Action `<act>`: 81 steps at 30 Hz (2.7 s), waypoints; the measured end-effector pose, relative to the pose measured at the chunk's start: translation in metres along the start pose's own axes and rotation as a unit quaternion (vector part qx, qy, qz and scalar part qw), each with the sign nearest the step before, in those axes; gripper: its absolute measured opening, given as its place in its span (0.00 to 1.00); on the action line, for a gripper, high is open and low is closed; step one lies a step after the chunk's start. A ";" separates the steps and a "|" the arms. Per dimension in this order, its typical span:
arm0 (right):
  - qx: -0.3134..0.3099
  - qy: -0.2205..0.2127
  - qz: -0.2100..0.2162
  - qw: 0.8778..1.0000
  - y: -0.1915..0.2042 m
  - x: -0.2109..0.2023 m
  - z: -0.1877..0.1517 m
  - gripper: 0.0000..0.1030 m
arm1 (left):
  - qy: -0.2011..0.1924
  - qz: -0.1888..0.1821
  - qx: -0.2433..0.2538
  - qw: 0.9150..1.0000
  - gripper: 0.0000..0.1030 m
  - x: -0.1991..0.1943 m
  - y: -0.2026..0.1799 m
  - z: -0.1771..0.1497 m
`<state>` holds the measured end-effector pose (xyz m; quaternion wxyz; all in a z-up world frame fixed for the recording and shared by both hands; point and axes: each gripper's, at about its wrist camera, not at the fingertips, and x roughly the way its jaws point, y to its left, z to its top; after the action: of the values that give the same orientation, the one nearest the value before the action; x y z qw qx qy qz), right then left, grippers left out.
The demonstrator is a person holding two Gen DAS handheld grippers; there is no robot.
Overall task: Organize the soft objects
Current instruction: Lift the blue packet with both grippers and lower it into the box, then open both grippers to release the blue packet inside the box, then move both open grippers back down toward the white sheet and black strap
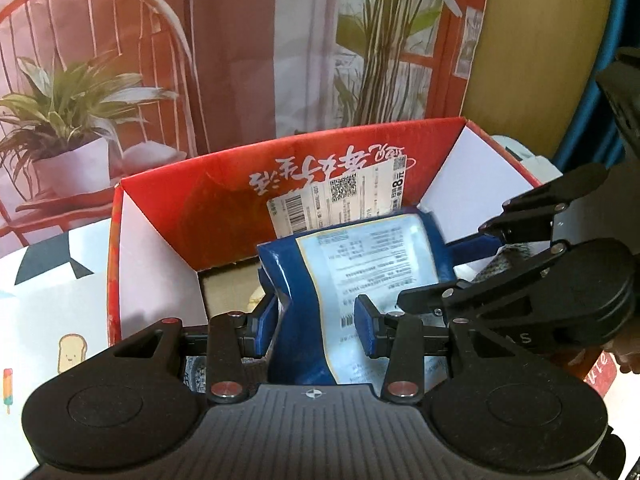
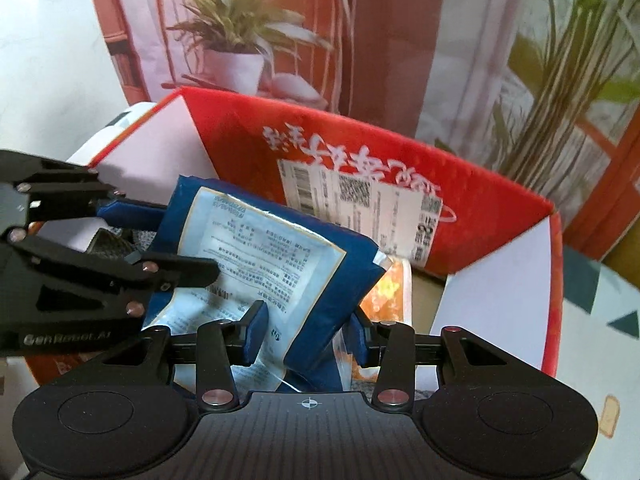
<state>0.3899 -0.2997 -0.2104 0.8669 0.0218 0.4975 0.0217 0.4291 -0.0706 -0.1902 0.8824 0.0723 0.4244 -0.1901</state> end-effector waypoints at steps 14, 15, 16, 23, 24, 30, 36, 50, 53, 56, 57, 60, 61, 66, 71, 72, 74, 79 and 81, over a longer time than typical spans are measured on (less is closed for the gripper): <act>0.031 -0.002 -0.075 0.997 -0.003 -0.001 -0.001 0.32 | -0.036 0.017 -0.027 0.999 0.45 -0.014 0.004 -0.003; 0.033 -0.016 -0.075 0.997 -0.003 -0.006 -0.003 0.34 | -0.041 0.016 -0.030 0.999 0.46 -0.018 0.005 -0.003; 0.033 -0.028 -0.073 0.996 -0.003 -0.011 -0.005 0.35 | -0.045 0.017 -0.031 0.998 0.46 -0.023 0.006 -0.004; 0.036 -0.102 -0.061 0.992 -0.002 -0.054 -0.021 0.36 | -0.084 0.034 -0.015 0.996 0.50 -0.067 -0.002 -0.011; 0.041 -0.111 -0.059 0.991 -0.002 -0.062 -0.024 0.36 | -0.087 0.035 -0.016 0.995 0.50 -0.074 -0.004 -0.013; 0.054 -0.162 -0.046 0.984 0.002 -0.102 -0.055 0.36 | -0.102 0.038 -0.035 0.993 0.50 -0.113 -0.012 -0.043; 0.077 -0.196 -0.016 0.977 0.018 -0.130 -0.098 0.36 | -0.102 0.034 -0.061 0.992 0.50 -0.138 -0.017 -0.090; 0.078 -0.212 0.004 0.974 0.083 -0.145 -0.193 0.37 | -0.100 0.041 -0.092 0.990 0.50 -0.166 -0.044 -0.187; 0.078 -0.219 -0.005 0.973 0.091 -0.150 -0.212 0.37 | -0.099 0.039 -0.089 0.990 0.50 -0.171 -0.051 -0.200; 0.085 -0.222 -0.007 0.971 0.097 -0.152 -0.228 0.37 | -0.100 0.043 -0.087 0.990 0.50 -0.175 -0.056 -0.210; 0.084 -0.223 -0.008 0.971 0.100 -0.153 -0.234 0.37 | -0.099 0.043 -0.088 0.990 0.50 -0.176 -0.058 -0.213; 0.073 -0.224 -0.014 0.972 0.109 -0.155 -0.245 0.40 | -0.100 0.048 -0.086 0.990 0.50 -0.179 -0.064 -0.219; 0.068 -0.224 -0.013 0.972 0.113 -0.155 -0.248 0.42 | -0.100 0.051 -0.085 0.990 0.50 -0.180 -0.066 -0.222; 0.025 -0.223 -0.010 0.974 0.135 -0.152 -0.260 0.57 | -0.099 0.067 -0.086 0.989 0.50 -0.183 -0.071 -0.230; 0.001 -0.203 0.003 0.979 0.148 -0.141 -0.262 0.63 | -0.116 0.082 -0.102 0.985 0.53 -0.188 -0.066 -0.231; -0.006 -0.199 0.002 0.980 0.150 -0.138 -0.262 0.64 | -0.119 0.084 -0.105 0.984 0.54 -0.189 -0.065 -0.231; -0.023 -0.191 -0.001 0.981 0.155 -0.131 -0.262 0.65 | -0.122 0.087 -0.112 0.982 0.54 -0.188 -0.063 -0.232; -0.054 -0.175 -0.007 0.983 0.165 -0.119 -0.263 0.67 | -0.120 0.095 -0.118 0.981 0.54 -0.182 -0.058 -0.234; -0.065 -0.169 -0.009 0.984 0.169 -0.114 -0.264 0.69 | -0.121 0.098 -0.119 0.981 0.54 -0.180 -0.056 -0.234</act>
<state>0.1014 -0.1340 -0.2350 0.9381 -0.0355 0.3419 0.0420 0.1358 -0.0048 -0.1959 0.9437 -0.0154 0.3252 -0.0584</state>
